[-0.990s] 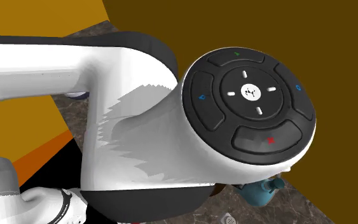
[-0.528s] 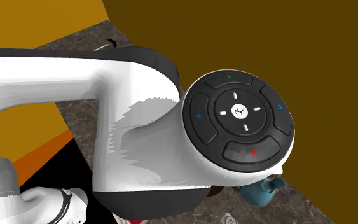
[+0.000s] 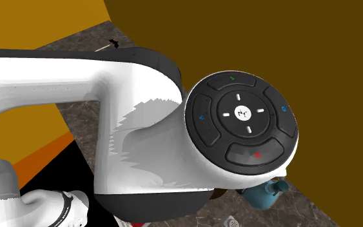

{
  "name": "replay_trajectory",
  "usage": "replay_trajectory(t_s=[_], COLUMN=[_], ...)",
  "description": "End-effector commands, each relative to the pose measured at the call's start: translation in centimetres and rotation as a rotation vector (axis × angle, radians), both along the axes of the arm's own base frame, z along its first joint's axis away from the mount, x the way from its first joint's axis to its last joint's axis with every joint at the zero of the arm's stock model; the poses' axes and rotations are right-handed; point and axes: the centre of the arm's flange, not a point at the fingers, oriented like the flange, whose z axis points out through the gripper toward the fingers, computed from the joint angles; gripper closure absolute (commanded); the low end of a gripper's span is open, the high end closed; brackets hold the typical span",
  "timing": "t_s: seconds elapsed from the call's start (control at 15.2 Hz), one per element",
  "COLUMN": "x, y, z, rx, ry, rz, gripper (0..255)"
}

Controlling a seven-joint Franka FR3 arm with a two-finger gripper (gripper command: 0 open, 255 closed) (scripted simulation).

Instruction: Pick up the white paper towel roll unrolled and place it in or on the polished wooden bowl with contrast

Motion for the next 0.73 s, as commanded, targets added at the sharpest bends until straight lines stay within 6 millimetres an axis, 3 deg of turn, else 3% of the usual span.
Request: replay_trajectory(t_s=[0.0, 0.26, 0.66], x=[0.0, -1.0, -1.0], y=[0.0, 0.2, 0.2], z=[0.0, 4.9, 4.9], rx=[0.0, 0.0, 0.0], ry=[0.0, 0.0, 0.0], rz=[0.0, 0.0, 0.0], gripper=[0, 0, 0])
